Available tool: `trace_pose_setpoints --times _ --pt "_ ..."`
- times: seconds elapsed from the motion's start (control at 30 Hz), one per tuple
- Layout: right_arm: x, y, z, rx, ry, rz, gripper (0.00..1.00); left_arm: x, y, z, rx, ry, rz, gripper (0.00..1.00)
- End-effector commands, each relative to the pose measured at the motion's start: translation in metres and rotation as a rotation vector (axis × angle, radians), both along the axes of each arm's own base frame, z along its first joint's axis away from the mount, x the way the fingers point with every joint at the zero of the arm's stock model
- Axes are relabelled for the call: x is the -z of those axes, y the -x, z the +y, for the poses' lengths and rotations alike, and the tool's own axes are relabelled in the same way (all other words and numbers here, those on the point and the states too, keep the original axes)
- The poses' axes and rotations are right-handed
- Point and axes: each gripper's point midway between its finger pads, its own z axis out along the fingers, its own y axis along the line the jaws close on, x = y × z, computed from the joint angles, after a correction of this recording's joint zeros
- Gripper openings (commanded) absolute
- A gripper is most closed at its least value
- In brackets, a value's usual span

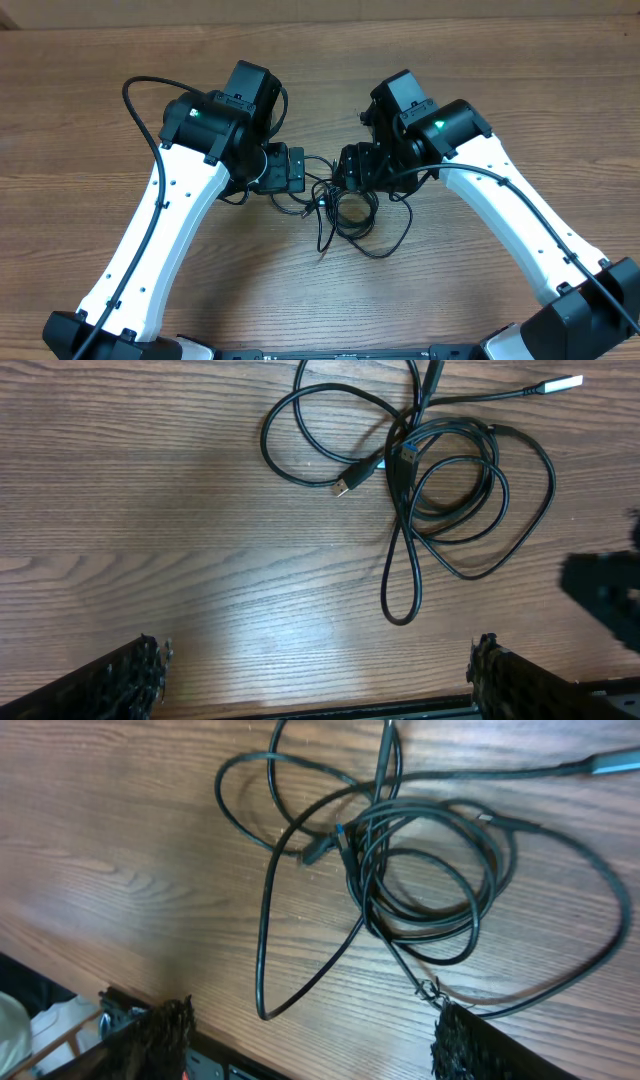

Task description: Untangle cables

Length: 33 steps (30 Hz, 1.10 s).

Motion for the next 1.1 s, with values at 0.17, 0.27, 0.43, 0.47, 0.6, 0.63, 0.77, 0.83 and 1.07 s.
trace_pose_setpoints --times 0.17,0.27,0.43,0.47,0.6,0.63,0.77,0.83,1.07 --pt "0.021 0.019 0.018 -0.057 -0.062 0.097 0.79 0.0 -0.002 0.0 0.008 -0.01 -0.004 0.99" --pt "0.027 0.021 0.022 -0.069 -0.065 0.092 0.79 0.0 -0.002 0.0 0.007 -0.01 -0.004 0.99" --pt "0.027 0.022 0.028 -0.066 -0.071 0.09 0.8 -0.001 -0.008 -0.005 -0.042 0.026 -0.018 0.99" --pt "0.027 0.021 0.029 -0.059 -0.074 0.088 0.8 -0.002 -0.007 -0.007 -0.05 0.039 -0.013 1.0" --pt "0.027 0.021 0.032 -0.057 -0.079 0.084 0.8 -0.001 -0.012 0.005 -0.111 0.011 -0.021 0.99" --pt "0.027 0.021 0.032 -0.058 -0.078 0.087 0.81 -0.001 -0.013 0.013 -0.171 0.015 -0.007 1.0" --pt "0.028 0.025 0.035 -0.069 -0.074 0.093 0.81 -0.001 -0.021 0.049 -0.359 0.068 0.039 1.0" --pt "0.029 0.026 0.038 -0.078 -0.074 0.092 0.8 -0.001 -0.022 0.063 -0.41 0.088 0.056 1.0" --pt "0.036 0.019 0.05 -0.061 -0.059 0.047 0.81 0.002 -0.012 0.087 -0.322 0.022 0.074 0.99"
